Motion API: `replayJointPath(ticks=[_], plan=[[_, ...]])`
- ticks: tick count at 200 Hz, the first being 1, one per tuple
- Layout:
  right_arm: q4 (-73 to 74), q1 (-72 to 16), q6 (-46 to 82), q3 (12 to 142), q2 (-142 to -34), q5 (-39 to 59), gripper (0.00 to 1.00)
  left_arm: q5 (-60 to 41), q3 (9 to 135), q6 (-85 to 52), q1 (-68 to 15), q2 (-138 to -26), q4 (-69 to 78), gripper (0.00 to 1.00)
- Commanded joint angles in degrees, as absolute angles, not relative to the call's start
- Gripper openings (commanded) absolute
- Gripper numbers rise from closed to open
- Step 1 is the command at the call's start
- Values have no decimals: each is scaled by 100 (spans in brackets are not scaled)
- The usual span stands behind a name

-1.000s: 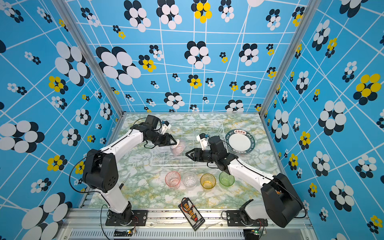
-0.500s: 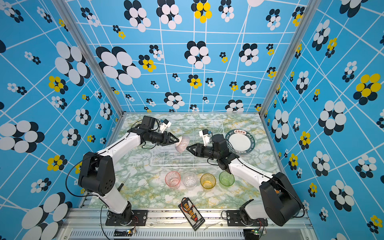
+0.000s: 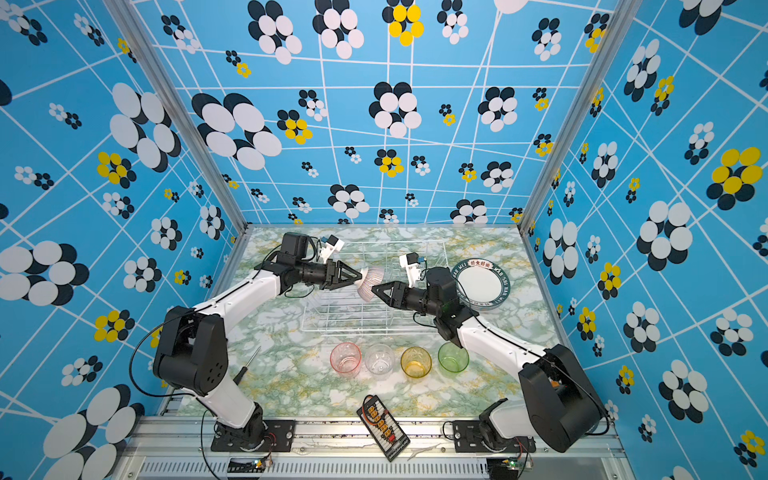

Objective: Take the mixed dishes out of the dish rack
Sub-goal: 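Lift the striped bowl with left while right gripper grasps its rim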

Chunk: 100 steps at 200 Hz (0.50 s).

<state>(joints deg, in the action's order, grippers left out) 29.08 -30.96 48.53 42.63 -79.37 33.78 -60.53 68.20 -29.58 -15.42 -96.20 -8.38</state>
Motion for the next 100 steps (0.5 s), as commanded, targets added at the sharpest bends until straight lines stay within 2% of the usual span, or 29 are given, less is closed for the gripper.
replayJointPath(ticks=[1,100], plan=[[3318,-3050,4969,4193,-7980,3393,41,-6496,6712,-3245,-1604,-9290,-207,47],[4257,-3050,5470,4212,-8297,3403,32,-6470,6765,-3417,-1842,-9343,7,47]])
